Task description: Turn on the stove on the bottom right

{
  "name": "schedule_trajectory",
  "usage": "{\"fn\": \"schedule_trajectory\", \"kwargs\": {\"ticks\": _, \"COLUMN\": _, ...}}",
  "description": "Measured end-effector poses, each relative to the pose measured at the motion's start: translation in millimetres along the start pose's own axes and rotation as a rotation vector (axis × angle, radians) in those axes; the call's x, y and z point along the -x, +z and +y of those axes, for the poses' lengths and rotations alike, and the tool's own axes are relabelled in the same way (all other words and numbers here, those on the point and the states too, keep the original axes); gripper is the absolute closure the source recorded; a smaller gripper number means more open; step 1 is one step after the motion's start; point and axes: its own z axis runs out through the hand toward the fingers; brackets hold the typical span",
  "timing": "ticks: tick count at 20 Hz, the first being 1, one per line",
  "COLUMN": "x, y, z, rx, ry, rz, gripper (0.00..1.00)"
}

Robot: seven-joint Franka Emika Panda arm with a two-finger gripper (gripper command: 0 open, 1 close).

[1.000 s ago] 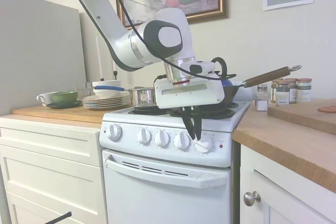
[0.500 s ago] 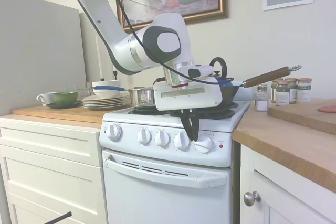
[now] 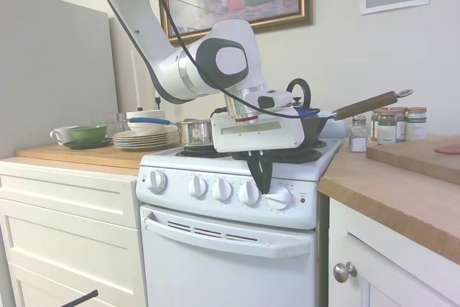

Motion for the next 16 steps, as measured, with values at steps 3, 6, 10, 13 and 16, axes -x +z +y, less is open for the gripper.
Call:
{"fn": "schedule_trajectory", "kwargs": {"ticks": 3, "x": 1, "y": 6, "z": 0, "rx": 0.005, "ry": 0.001, "rz": -0.006, "gripper": 1.00}}
{"fn": "schedule_trajectory", "kwargs": {"ticks": 6, "x": 2, "y": 11, "z": 1, "rx": 0.009, "ry": 0.007, "rz": -0.014, "gripper": 1.00}}
{"fn": "schedule_trajectory", "kwargs": {"ticks": 10, "x": 1, "y": 19, "z": 7, "rx": 0.019, "ry": 0.020, "rz": -0.024, "gripper": 1.00}}
{"fn": "schedule_trajectory", "kwargs": {"ticks": 13, "x": -2, "y": 25, "z": 15, "rx": 0.027, "ry": 0.033, "rz": -0.026, "gripper": 1.00}}
{"fn": "schedule_trajectory", "kwargs": {"ticks": 16, "x": -1, "y": 27, "z": 15, "rx": 0.027, "ry": 0.032, "rz": -0.025, "gripper": 1.00}}
